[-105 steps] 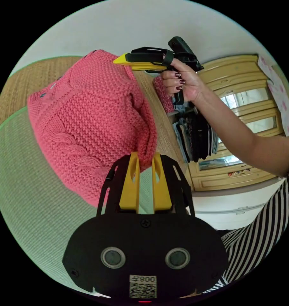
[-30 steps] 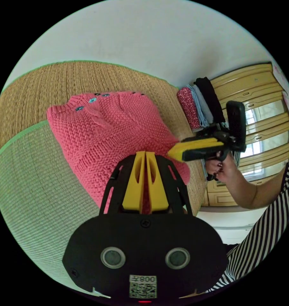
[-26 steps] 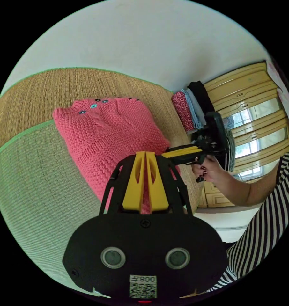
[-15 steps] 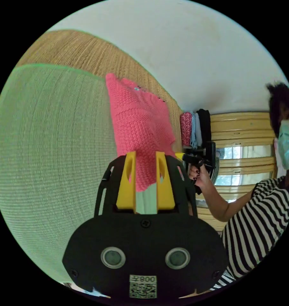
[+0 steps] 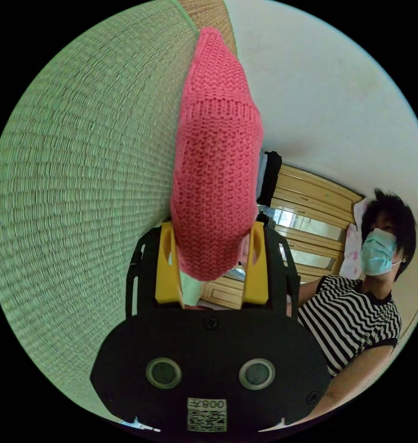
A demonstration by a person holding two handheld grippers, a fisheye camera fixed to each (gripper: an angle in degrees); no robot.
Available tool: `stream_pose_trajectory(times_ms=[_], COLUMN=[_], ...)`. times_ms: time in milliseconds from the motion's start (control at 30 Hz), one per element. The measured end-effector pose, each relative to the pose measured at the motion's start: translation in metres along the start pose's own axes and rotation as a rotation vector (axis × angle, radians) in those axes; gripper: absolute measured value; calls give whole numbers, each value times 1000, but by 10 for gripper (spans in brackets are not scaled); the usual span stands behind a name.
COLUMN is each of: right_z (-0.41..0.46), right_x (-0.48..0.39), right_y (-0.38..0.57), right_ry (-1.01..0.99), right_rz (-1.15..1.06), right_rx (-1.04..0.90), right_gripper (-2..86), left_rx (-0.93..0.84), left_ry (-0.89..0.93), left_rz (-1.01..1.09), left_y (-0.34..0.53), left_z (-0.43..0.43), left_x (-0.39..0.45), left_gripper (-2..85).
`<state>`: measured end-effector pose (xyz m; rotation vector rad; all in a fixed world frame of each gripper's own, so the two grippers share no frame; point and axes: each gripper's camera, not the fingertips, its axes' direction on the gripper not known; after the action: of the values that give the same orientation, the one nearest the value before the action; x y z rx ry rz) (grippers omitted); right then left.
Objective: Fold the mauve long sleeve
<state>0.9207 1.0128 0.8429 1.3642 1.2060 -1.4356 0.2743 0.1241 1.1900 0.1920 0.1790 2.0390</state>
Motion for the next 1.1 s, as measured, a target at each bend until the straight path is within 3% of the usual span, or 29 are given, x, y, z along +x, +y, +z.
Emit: stream_pose_trajectory(times_ms=[100, 467, 733, 1100], right_z=[-12, -70, -123, -225], right_x=[20, 20, -11, -95], right_y=[8, 68, 184, 321], right_ry=[-104, -133, -133, -162], right_rz=[29, 33, 121, 140], right_rx=[-1, -78, -158, -86], right_gripper=[112, 76, 72, 68], left_rx=[-35, -59, -148, -219], left_ry=[61, 93, 60, 57], left_rz=[-4, -32, -97, -52], left_y=[-16, -35, -7, -14], left_z=[-2, 18, 61, 144], left_x=[-11, -24, -23, -4], left_gripper=[199, 140, 134, 129])
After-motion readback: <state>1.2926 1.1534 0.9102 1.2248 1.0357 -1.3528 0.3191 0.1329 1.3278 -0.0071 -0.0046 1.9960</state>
